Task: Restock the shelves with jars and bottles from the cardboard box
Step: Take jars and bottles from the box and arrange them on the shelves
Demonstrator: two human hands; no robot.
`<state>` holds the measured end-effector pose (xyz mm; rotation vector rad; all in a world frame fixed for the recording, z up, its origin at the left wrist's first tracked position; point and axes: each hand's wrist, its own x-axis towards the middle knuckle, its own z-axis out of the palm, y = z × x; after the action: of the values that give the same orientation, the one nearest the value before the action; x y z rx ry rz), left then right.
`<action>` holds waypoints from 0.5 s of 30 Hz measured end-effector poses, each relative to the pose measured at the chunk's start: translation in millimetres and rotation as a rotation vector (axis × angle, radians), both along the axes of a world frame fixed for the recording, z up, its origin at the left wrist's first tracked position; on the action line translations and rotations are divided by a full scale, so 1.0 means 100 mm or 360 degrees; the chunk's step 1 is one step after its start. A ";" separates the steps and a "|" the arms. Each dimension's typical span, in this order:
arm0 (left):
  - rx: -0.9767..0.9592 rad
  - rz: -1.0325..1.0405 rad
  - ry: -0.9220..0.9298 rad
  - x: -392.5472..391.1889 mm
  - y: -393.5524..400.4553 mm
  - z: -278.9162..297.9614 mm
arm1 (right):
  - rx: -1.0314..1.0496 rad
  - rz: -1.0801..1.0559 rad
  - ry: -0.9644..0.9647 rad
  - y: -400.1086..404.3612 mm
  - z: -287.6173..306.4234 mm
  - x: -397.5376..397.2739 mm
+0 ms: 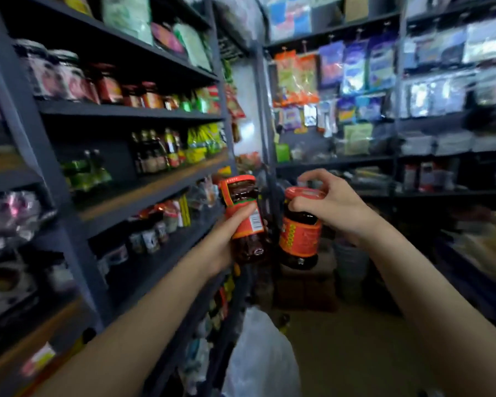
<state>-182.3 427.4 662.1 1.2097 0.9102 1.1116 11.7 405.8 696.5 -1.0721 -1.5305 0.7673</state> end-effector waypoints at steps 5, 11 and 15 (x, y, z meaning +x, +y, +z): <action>0.0251 0.0382 -0.0016 -0.55 1.08 0.60 | 0.0125 0.0165 -0.0056 1.64 0.56 -0.54; 0.0679 0.0544 0.0311 -1.00 2.05 1.29 | 0.0347 0.0427 0.0292 3.18 1.25 -1.19; 0.0895 0.0702 0.0474 -1.01 2.56 1.88 | 0.0466 0.0526 0.0564 3.84 1.83 -1.54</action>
<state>-283.3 683.6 849.7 1.7163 1.1705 1.6407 -142.6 789.4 879.5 -0.4430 -1.4692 0.8717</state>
